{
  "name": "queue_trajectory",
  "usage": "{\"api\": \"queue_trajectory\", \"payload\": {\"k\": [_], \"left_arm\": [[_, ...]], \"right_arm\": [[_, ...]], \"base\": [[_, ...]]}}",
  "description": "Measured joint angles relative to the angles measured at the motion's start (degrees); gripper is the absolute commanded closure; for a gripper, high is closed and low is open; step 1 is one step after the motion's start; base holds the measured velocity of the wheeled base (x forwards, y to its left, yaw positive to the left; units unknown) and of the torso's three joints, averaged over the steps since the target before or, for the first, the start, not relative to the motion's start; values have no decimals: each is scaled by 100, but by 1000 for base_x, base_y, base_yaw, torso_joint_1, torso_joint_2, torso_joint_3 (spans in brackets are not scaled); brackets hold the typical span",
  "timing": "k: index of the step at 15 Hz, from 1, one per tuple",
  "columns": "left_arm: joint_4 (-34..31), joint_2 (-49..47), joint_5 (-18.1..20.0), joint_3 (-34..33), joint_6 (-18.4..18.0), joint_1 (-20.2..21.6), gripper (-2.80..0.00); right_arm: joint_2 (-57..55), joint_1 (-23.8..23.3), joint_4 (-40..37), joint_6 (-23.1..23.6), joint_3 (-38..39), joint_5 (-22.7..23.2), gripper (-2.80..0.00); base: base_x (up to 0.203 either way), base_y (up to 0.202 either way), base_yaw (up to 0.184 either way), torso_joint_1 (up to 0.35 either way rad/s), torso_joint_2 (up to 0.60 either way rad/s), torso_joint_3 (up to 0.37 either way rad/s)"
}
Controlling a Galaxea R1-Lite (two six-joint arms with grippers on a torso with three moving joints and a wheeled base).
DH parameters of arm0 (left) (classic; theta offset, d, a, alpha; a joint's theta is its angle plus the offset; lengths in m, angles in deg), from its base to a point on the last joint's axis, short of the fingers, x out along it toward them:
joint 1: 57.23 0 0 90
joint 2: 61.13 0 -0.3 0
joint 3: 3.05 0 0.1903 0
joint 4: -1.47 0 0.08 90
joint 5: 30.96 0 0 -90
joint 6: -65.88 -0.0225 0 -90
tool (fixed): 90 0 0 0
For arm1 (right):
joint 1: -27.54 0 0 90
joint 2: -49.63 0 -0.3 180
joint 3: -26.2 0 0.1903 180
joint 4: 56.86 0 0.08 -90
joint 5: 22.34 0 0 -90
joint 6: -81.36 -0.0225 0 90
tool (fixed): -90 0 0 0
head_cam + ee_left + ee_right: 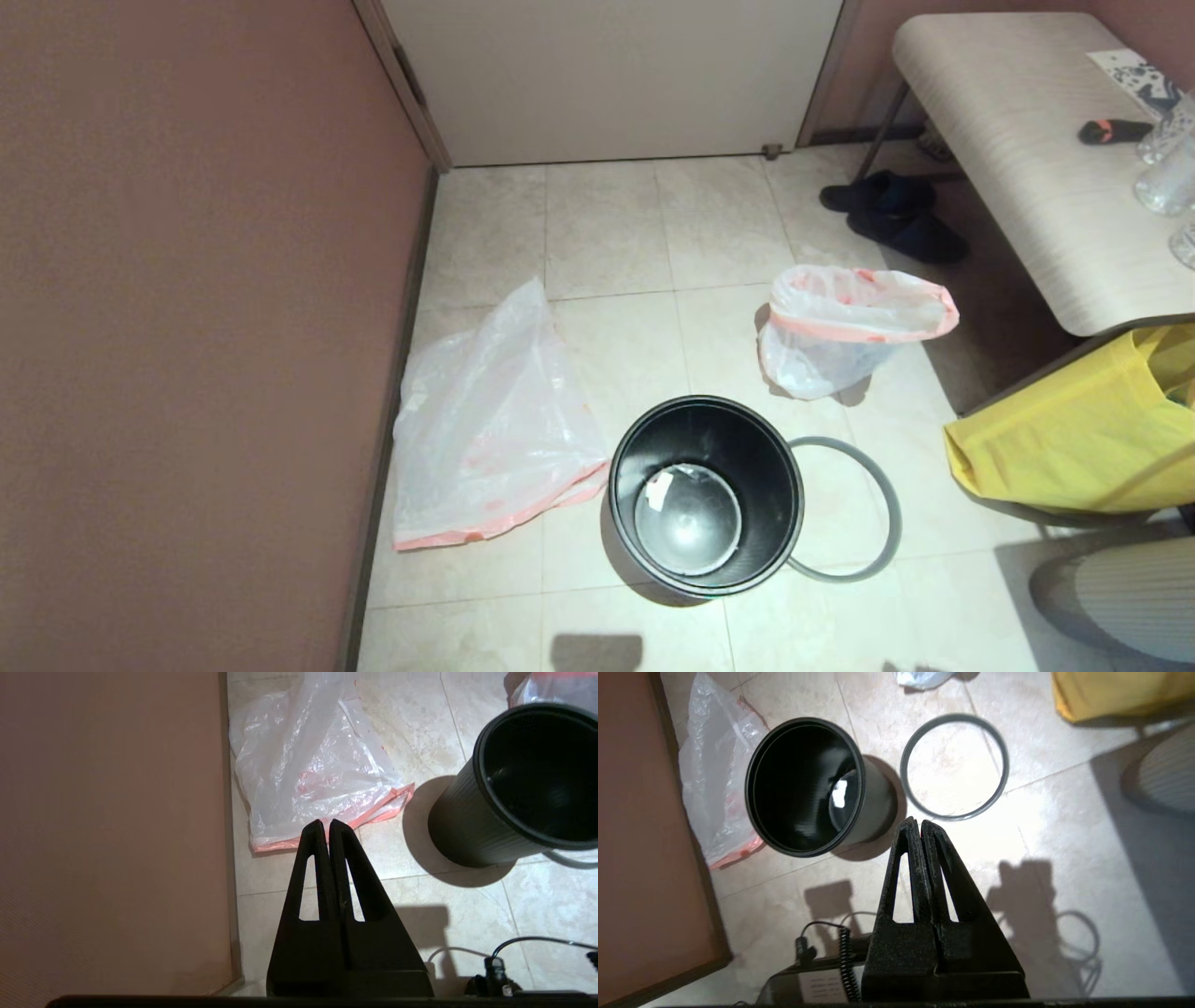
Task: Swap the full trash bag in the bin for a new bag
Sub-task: Pick up a new trash bag
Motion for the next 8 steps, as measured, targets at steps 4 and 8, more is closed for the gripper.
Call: {"api": "queue_trajectory", "payload": {"k": [4,8], "left_arm": [[66,-1588,166,1258,330,90,0],[107,-3228,534,2039,939,-111,0]], "right_arm": [[1134,-184,4,1232,956,9,0],[1966,-244,406,2191,1999,-195,0]], "base": [[0,0,0,0,0,0],[0,0,0,0,0,0]]}}
